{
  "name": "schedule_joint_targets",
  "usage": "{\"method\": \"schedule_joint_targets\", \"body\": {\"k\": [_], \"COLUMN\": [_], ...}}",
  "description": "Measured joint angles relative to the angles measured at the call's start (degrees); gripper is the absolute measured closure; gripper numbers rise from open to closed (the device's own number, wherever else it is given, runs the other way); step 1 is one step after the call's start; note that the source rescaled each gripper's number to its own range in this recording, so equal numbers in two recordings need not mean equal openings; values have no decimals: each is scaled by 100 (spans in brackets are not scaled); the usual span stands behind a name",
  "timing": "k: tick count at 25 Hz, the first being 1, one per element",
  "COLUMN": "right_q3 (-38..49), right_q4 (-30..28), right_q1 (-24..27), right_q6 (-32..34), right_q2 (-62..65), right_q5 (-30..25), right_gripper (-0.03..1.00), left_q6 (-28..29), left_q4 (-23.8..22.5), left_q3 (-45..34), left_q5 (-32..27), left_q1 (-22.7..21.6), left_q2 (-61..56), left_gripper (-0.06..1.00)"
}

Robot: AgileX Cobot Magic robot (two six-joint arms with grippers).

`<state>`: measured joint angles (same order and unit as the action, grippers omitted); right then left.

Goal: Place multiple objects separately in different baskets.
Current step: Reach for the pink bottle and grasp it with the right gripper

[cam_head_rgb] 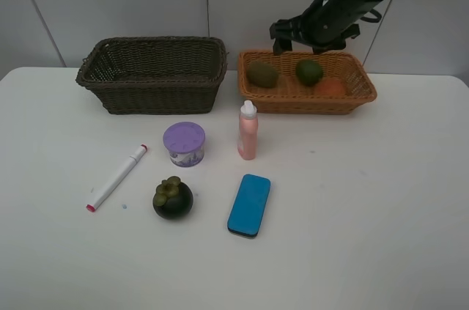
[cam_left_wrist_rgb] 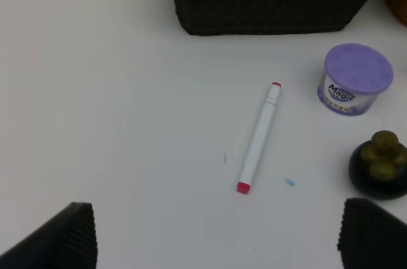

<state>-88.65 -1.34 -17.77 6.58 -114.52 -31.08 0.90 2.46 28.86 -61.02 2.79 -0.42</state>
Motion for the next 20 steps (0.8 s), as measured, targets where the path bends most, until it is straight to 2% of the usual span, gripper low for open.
{"method": "schedule_joint_targets", "body": {"k": [7,12,16,20], "right_q3": [0,0,0,0], "right_q4": [15,205,266,250], "right_q1": [-325,-672,-1013,-1406], "right_q6": [42,430,685,898], "right_q2": [587,819,853,853], "right_q5": [-1085,-1847,-2188,-2242], "right_gripper": [3,3,3,3], "left_q6": [0,0,0,0], "left_q4": [0,0,0,0], "left_q3": [0,0,0,0], "left_q5": [0,0,0,0], "left_q1": [0,0,0,0], "left_q2": [0,0,0,0], "left_gripper": [-5,-5,-5,-5]}}
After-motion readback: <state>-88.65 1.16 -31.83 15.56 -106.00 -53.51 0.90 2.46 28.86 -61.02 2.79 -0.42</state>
